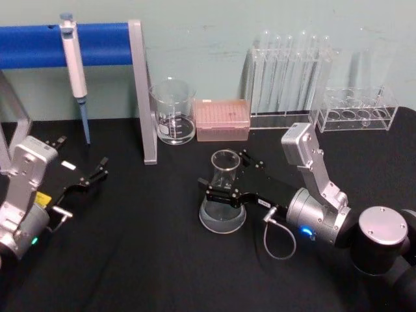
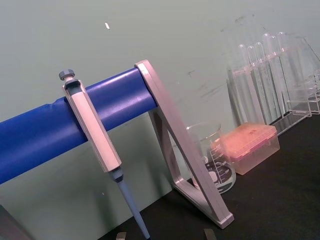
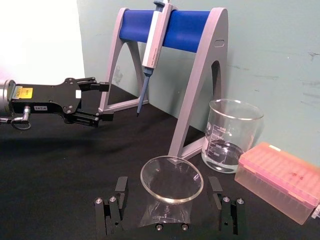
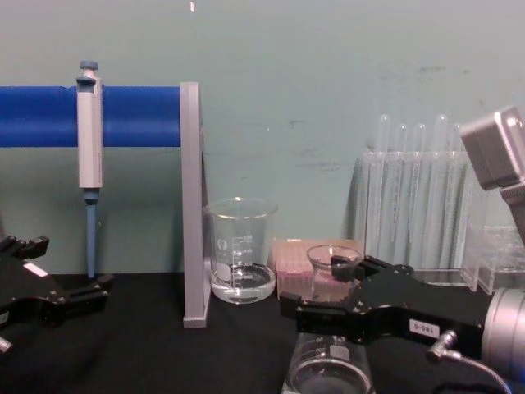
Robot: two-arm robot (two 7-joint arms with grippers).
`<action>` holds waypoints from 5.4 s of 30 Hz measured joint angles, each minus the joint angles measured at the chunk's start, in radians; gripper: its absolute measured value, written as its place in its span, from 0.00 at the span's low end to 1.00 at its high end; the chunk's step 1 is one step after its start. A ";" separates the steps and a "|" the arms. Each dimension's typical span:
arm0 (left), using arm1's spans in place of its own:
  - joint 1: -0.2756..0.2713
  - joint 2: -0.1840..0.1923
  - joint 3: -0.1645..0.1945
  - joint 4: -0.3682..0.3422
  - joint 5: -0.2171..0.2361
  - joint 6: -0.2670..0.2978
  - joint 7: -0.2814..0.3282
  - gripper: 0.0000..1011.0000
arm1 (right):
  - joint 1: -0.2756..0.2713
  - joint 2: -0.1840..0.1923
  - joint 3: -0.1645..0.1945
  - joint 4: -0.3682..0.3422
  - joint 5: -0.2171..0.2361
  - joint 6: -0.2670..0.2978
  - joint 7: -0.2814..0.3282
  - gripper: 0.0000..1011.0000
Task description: Grasp the erlenmeyer flask with one hand, shake it three times, then place it back.
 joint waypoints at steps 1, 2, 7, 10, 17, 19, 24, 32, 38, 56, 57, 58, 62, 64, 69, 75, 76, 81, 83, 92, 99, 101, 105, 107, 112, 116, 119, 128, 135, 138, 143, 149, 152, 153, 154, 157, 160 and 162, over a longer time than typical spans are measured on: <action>0.000 0.000 0.000 0.000 0.000 0.000 0.000 0.99 | 0.000 0.000 0.000 0.000 0.000 0.000 0.000 0.99; 0.000 0.000 0.000 0.000 0.000 0.000 0.000 0.99 | 0.000 0.000 0.000 0.000 0.000 0.000 0.000 0.99; 0.000 0.000 0.000 0.000 0.000 0.000 0.000 0.99 | -0.001 0.000 0.000 0.000 0.000 0.001 0.000 0.99; 0.000 0.000 0.000 0.000 0.000 0.000 0.000 0.99 | -0.001 0.001 0.000 -0.001 0.000 0.001 0.000 0.99; 0.000 0.000 0.000 0.000 0.000 0.000 0.000 0.99 | -0.001 0.001 0.000 -0.001 0.001 0.001 0.000 0.83; 0.000 0.000 0.000 0.000 0.000 0.000 0.000 0.99 | -0.001 0.001 0.000 -0.002 0.001 0.001 0.001 0.78; 0.000 0.000 0.000 0.000 0.000 0.000 0.000 0.99 | -0.001 0.001 0.000 -0.002 0.001 0.001 0.001 0.62; 0.000 0.000 0.000 0.000 0.000 0.000 0.000 0.99 | -0.001 0.001 0.000 -0.002 0.002 0.001 0.002 0.45; 0.000 0.000 0.000 0.000 0.000 0.000 0.000 0.99 | -0.001 0.001 0.000 -0.002 0.002 0.001 0.002 0.45; 0.000 0.000 0.000 0.000 0.000 0.000 0.000 0.99 | -0.021 0.021 0.040 -0.117 0.012 0.055 -0.050 0.45; 0.000 0.000 0.000 0.000 0.000 0.000 0.000 0.99 | -0.021 0.022 0.043 -0.127 0.012 0.061 -0.056 0.45; 0.000 0.000 0.000 0.000 0.000 0.000 0.000 0.99 | -0.022 0.022 0.046 -0.136 0.012 0.067 -0.062 0.45; 0.000 0.000 0.000 0.000 0.000 0.000 0.000 0.99 | -0.027 0.026 0.060 -0.179 0.013 0.087 -0.082 0.45; 0.000 0.000 0.000 0.000 0.000 0.000 0.000 0.99 | -0.031 0.029 0.068 -0.205 0.013 0.095 -0.091 0.45; 0.000 0.000 0.000 0.000 0.000 0.000 0.000 0.99 | -0.035 0.035 0.080 -0.247 0.016 0.108 -0.102 0.45; 0.000 0.000 0.000 0.000 0.000 0.000 0.000 0.99 | -0.035 0.040 0.090 -0.280 0.017 0.120 -0.112 0.45; 0.000 0.000 0.000 0.000 0.000 0.000 0.000 0.99 | -0.036 0.041 0.091 -0.282 0.017 0.121 -0.113 0.45; 0.000 0.000 0.000 0.000 0.000 0.000 0.000 0.99 | -0.037 0.042 0.092 -0.289 0.017 0.125 -0.117 0.45; 0.000 0.000 0.000 0.000 0.000 0.000 0.000 0.99 | -0.038 0.041 0.094 -0.290 0.017 0.128 -0.119 0.45; 0.000 0.000 0.000 0.000 0.000 0.000 0.000 0.99 | -0.041 0.040 0.096 -0.293 0.021 0.135 -0.121 0.45; 0.000 0.000 0.000 0.000 0.000 0.000 0.000 0.99 | -0.044 0.042 0.097 -0.294 0.026 0.141 -0.120 0.45; 0.000 0.000 0.000 0.000 0.000 0.000 0.000 0.99 | -0.045 0.042 0.097 -0.294 0.028 0.143 -0.120 0.45; 0.000 0.000 0.000 0.000 0.000 0.000 0.000 0.99 | -0.047 0.043 0.097 -0.295 0.030 0.144 -0.118 0.45; 0.000 0.000 0.000 0.000 0.000 0.000 0.000 0.99 | -0.047 0.044 0.097 -0.296 0.032 0.145 -0.117 0.45; 0.000 0.000 0.000 0.000 0.000 0.000 0.000 0.99 | -0.050 0.046 0.096 -0.297 0.039 0.148 -0.114 0.45; 0.000 0.000 0.000 0.000 0.000 0.000 0.000 0.99 | -0.051 0.048 0.095 -0.299 0.042 0.148 -0.112 0.45; 0.000 0.000 0.000 0.000 0.000 0.000 0.000 0.99 | -0.053 0.050 0.094 -0.301 0.043 0.148 -0.112 0.45; 0.000 0.000 0.000 0.000 0.000 0.000 0.000 0.99 | -0.059 0.054 0.091 -0.312 0.043 0.147 -0.114 0.45; 0.000 0.000 0.000 0.000 0.000 0.000 0.000 0.99 | -0.061 0.056 0.090 -0.316 0.043 0.149 -0.115 0.45; 0.000 0.000 0.000 0.000 0.000 0.000 0.000 0.99 | -0.061 0.057 0.089 -0.317 0.043 0.149 -0.115 0.45; 0.000 0.000 0.000 0.000 0.000 0.000 0.000 0.99 | -0.062 0.058 0.087 -0.317 0.043 0.149 -0.114 0.45; 0.000 0.000 0.000 0.000 0.000 0.000 0.000 0.99 | -0.061 0.057 0.084 -0.316 0.043 0.149 -0.112 0.45; 0.000 0.000 0.000 0.000 0.000 0.000 0.000 0.99 | -0.059 0.058 0.083 -0.314 0.044 0.148 -0.108 0.45; 0.000 0.000 0.000 0.000 0.000 0.000 0.000 0.99 | -0.058 0.058 0.082 -0.314 0.044 0.148 -0.107 0.45; 0.000 0.000 0.000 0.000 0.000 0.000 0.000 0.99 | -0.057 0.058 0.081 -0.313 0.045 0.148 -0.106 0.45; 0.000 0.000 0.000 0.000 0.000 0.000 0.000 0.99 | -0.055 0.058 0.079 -0.312 0.048 0.148 -0.100 0.45; 0.000 0.000 0.000 0.000 0.000 0.000 0.000 0.99 | -0.054 0.060 0.074 -0.311 0.050 0.148 -0.093 0.45; 0.000 0.000 0.000 0.000 0.000 0.000 0.000 0.99 | -0.052 0.063 0.069 -0.310 0.053 0.145 -0.082 0.45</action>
